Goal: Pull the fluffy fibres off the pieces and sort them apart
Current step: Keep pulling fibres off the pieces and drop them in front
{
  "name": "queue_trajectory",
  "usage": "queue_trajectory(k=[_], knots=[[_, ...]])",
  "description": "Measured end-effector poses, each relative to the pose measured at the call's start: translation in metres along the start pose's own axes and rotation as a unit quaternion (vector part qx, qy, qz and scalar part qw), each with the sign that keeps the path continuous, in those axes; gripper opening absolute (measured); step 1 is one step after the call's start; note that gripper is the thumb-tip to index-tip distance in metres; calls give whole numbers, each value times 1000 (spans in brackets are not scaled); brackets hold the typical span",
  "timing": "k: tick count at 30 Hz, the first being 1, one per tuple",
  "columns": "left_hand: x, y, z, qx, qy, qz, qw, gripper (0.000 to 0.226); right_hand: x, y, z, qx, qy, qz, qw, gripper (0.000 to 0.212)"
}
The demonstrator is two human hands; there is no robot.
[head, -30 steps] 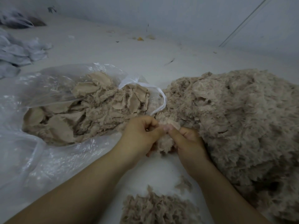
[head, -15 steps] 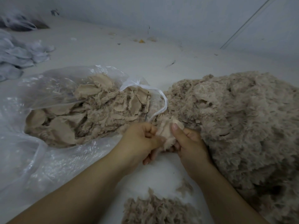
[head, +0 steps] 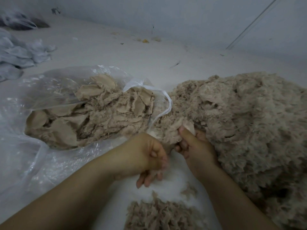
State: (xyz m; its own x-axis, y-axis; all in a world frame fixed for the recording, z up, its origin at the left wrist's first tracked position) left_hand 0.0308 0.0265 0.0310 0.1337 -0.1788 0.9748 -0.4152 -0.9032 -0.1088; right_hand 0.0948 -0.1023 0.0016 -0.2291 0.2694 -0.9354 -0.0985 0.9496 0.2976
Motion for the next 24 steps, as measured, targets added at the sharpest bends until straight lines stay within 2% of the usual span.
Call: queue_trajectory(k=[2,4,5,6,8,10,11,13,15,20,24], knots=[[0,13,-7,-88,-28,23,995,6,-4,2,-1,-15,-18,-13,1000,46],[1,17,-12,-124,-48,53,990,15,-6,7,-4,-39,-40,-51,997,48],[1,15,-12,-114,-53,76,989,25,-6,8,-4,-41,-42,-62,996,46],[4,11,-11,-82,-49,95,991,32,-6,8,-4,-39,-42,-64,996,40],[11,-4,-5,44,-23,95,994,36,-8,11,-5,-54,-49,-62,995,21],[17,-25,0,189,23,71,979,37,-10,14,-8,-78,-59,-84,992,24],[20,-30,1,229,43,70,970,36,-10,15,-9,-85,-66,-106,989,29],[23,-30,7,244,59,62,966,29,-12,16,-11,-100,-86,-143,981,30],[20,-30,11,251,65,19,966,22,-11,18,-13,-129,-95,-144,977,22],[14,-35,15,274,74,-88,955,33,-11,22,-14,-170,-95,-138,971,4],[12,-33,15,270,77,-92,955,32,-9,21,-13,-166,-77,-129,975,10]])
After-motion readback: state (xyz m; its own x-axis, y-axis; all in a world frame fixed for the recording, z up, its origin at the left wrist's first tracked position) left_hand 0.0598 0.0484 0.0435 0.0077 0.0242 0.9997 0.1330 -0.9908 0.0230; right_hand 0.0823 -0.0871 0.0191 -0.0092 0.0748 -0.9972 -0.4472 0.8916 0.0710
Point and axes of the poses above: each hand's wrist, its own z-axis towards the middle knuckle, its own y-axis out of the palm, x = y × z, the point moved 7 cm from there along z, towards the middle knuckle, and after that the axes turned 2 degrees about y, right-handed, at the moved point
